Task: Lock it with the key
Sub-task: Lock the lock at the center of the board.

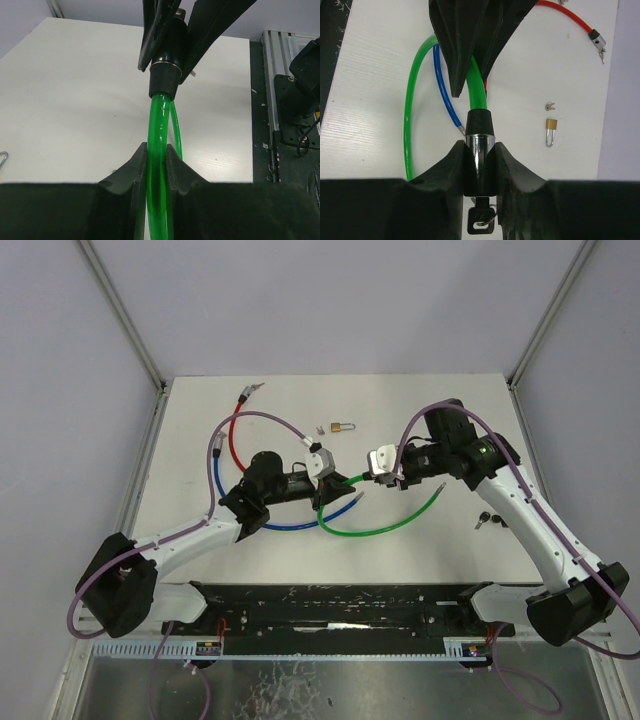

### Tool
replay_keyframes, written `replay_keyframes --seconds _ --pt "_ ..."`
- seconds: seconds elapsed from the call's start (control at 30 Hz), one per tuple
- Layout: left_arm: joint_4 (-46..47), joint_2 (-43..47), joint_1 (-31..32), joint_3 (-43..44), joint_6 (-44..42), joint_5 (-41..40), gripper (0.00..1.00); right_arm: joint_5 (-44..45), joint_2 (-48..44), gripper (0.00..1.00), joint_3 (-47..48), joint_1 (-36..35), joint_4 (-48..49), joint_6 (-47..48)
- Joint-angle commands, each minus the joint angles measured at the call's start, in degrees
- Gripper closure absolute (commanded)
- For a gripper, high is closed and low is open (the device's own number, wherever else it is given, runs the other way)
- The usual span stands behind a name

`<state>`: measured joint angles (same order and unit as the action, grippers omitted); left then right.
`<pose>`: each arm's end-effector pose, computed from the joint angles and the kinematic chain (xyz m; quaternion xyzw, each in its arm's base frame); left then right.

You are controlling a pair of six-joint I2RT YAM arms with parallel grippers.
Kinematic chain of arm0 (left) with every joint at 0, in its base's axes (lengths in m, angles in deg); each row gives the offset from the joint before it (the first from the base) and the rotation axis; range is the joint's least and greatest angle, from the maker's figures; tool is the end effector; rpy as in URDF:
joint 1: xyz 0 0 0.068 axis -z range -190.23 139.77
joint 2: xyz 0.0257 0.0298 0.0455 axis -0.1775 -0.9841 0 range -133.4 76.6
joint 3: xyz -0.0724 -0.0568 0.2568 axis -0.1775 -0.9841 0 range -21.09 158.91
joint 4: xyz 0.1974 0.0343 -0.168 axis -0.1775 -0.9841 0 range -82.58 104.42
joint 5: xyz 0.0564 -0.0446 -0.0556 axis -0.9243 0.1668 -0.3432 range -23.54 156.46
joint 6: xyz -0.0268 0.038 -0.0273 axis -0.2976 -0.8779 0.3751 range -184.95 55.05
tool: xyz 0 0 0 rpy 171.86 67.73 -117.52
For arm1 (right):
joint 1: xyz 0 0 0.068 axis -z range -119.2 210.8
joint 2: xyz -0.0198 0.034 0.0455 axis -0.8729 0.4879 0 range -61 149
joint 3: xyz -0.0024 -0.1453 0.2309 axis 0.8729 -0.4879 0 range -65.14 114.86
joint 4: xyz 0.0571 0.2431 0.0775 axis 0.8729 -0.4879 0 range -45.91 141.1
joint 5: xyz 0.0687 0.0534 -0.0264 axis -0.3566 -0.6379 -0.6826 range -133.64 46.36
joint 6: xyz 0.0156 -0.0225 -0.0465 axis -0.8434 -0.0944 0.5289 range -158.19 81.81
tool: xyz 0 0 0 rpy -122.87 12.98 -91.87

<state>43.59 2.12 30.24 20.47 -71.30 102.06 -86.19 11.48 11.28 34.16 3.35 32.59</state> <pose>0.2075 -0.2042 0.2783 0.4679 0.5547 -0.4042 0.5567 0.2156 0.1350 0.3725 -0.7380 0.4587 0.1719 0.4642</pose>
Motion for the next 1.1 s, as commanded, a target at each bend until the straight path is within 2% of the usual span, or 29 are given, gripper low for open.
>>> replay_keyframes --seconds 0.0,0.1,0.27,0.37,0.6,0.77,1.07 --pt "1.25 0.11 0.33 2.13 -1.50 0.01 1.00 3.16 -0.06 0.82 2.83 -0.88 0.45 -0.38" --pt "1.04 0.36 0.42 2.11 -2.11 -0.36 0.96 2.63 -0.22 0.96 3.30 -0.95 -0.52 -0.34" --pt "-2.22 1.57 0.80 2.32 -5.86 -3.38 0.55 1.05 -0.02 1.00 4.94 -0.89 -1.85 -3.74" --pt "-3.74 3.11 2.21 1.33 -10.27 -6.74 0.44 0.70 0.68 1.00 5.94 -0.94 -2.59 -6.63" --pt "-3.59 4.57 5.55 0.21 -15.20 -15.46 0.43 -1.74 3.86 1.00 7.89 -0.93 -5.81 -9.09" --pt "-6.04 3.97 6.12 1.88 -15.64 -21.00 0.52 -2.45 4.05 1.00 8.18 -0.93 -6.31 -9.34" --pt "-8.18 2.29 6.39 3.37 -15.94 -19.52 0.58 -2.95 4.22 1.00 8.10 -0.93 -6.04 -9.99"
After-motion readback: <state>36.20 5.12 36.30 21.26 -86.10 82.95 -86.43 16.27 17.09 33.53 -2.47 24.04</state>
